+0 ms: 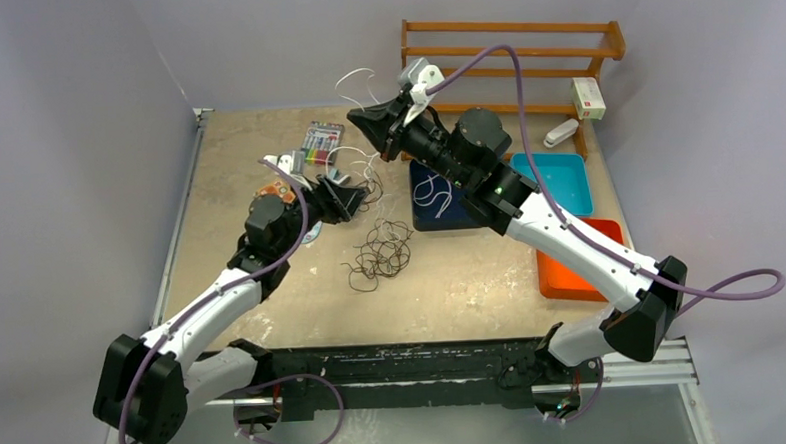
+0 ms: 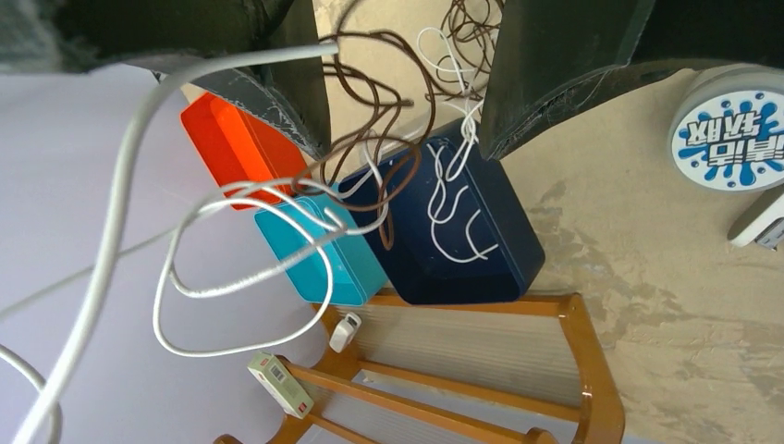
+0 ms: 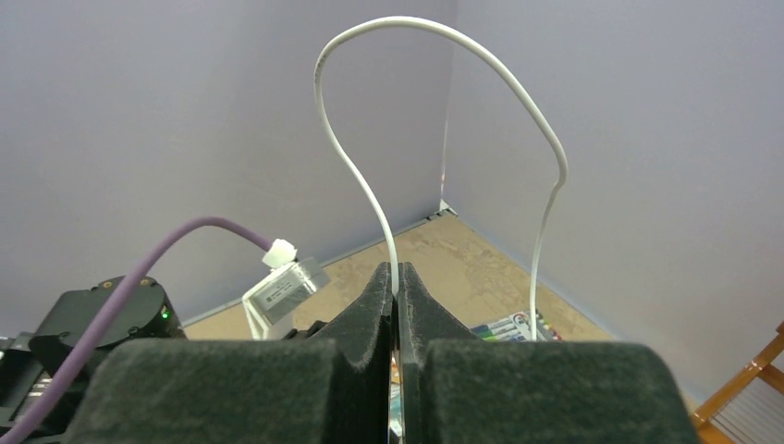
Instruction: Untangle the cables
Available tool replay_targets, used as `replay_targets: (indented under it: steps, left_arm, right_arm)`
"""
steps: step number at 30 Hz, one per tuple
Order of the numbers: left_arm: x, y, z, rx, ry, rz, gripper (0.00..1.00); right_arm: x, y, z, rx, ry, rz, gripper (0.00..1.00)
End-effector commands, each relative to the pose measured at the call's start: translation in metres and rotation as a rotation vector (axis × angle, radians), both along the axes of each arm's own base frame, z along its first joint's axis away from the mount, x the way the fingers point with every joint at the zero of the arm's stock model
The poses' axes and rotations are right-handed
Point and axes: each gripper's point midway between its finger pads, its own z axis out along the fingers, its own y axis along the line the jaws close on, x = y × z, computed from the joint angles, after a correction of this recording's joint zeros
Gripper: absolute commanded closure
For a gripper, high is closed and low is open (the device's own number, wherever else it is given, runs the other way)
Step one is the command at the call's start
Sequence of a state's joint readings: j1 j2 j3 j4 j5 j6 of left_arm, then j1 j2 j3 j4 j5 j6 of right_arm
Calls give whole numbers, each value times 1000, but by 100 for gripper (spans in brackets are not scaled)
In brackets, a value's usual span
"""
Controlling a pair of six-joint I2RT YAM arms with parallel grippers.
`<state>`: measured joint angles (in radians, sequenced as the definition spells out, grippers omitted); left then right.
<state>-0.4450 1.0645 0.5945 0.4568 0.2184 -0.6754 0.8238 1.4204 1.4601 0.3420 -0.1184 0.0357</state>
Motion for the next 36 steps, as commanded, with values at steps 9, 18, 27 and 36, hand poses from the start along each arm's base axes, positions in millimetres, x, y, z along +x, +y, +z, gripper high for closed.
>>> replay_targets:
  steps: [9, 18, 27, 36]
  left_arm:
    - [33, 4, 5, -40, -2, 105, 80]
    - [32, 24, -69, 54, 207, 219, 100]
    - [13, 71, -175, 242, 513, 441, 100]
    - [10, 88, -200, 307, 591, 538, 100]
  right_arm:
    - [-12, 4, 30, 87, -50, 69, 100]
    - [-28, -16, 57, 134, -121, 60, 100]
    - [-38, -37, 85, 179, -192, 15, 100]
    - [-42, -53, 103, 210, -230, -34, 100]
